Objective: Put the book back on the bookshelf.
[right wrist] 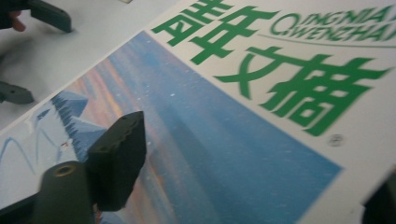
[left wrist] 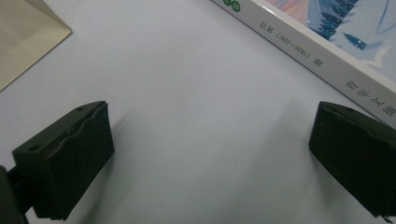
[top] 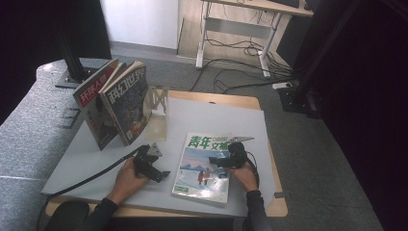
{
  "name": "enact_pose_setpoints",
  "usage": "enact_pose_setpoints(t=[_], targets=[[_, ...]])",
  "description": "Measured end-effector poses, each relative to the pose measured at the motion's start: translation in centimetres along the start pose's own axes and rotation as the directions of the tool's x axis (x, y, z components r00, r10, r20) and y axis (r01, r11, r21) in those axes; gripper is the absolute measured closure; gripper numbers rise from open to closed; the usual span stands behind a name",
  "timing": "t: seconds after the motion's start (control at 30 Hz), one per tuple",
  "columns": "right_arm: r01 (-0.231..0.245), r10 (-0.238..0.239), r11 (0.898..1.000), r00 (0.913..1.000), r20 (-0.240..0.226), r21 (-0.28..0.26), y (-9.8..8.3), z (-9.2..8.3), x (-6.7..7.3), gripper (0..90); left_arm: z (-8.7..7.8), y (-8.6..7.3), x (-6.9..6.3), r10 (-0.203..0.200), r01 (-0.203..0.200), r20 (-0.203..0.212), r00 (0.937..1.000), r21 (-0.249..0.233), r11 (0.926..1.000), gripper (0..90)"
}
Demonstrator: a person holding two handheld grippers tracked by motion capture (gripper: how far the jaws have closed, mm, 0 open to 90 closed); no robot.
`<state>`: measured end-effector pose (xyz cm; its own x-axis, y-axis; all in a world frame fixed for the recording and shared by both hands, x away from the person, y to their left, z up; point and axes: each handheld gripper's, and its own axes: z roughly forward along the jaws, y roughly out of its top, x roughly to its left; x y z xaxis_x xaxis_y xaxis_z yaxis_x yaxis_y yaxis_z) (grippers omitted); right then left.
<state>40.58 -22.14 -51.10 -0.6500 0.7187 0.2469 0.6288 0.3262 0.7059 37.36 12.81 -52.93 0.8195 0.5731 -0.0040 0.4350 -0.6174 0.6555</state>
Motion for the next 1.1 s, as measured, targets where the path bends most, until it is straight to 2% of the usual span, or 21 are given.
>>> enact_pose_setpoints(t=[0.17,0.33,0.43,0.57,0.8,0.9,0.93,0.97,1.03,1.1], targets=[[-0.014,0.014,1.0,0.999,0.043,-0.012,0.4,-0.2,-0.5,43.3,0.0,0.0,0.0,0.0,0.0,0.0,1.0,0.002,1.0,0.0],[-0.024,0.029,0.998,0.9958,0.087,-0.054,0.8,-0.7,-0.5,71.2,0.0,0.0,0.0,0.001,-0.001,0.0,1.0,0.003,1.0,0.0],[-0.011,0.019,0.997,0.9954,0.094,-0.079,1.1,-1.1,0.0,79.7,0.0,0.0,0.0,0.001,-0.001,0.0,1.0,0.002,1.0,0.0],[0.009,0.002,0.994,0.9956,0.093,-0.108,1.3,-1.8,1.0,84.0,0.0,0.0,0.0,-0.001,0.001,0.001,1.0,0.002,1.0,0.0],[0.032,-0.019,0.99,0.9953,0.095,-0.138,1.4,-2.6,1.9,85.0,-0.1,0.0,0.1,-0.008,0.008,0.001,1.0,0.004,1.0,1.3],[0.05,-0.036,0.987,0.9949,0.094,-0.153,1.4,-3.1,2.2,85.2,-0.5,0.2,0.3,-0.036,0.036,-0.021,0.9991,0.0,0.9994,10.3],[0.055,-0.039,0.985,0.9946,0.096,-0.161,1.5,-3.3,2.4,85.1,-0.7,0.3,0.5,-0.048,0.048,-0.005,0.9988,-0.006,0.9988,15.7],[0.064,-0.048,0.984,0.9942,0.096,-0.168,1.5,-3.5,2.6,85.2,-0.8,0.4,0.6,-0.066,0.067,0.027,0.9974,-0.012,0.9977,19.1],[0.08,-0.063,0.981,0.9931,0.099,-0.175,1.6,-4.0,2.9,85.1,-0.9,0.7,0.7,-0.103,0.106,0.086,0.991,-0.032,0.9938,21.5],[0.094,-0.076,0.979,0.9917,0.104,-0.182,1.8,-4.4,3.2,85.1,-1.0,1.0,0.7,-0.108,0.114,0.117,0.9872,-0.042,0.9926,23.1]])
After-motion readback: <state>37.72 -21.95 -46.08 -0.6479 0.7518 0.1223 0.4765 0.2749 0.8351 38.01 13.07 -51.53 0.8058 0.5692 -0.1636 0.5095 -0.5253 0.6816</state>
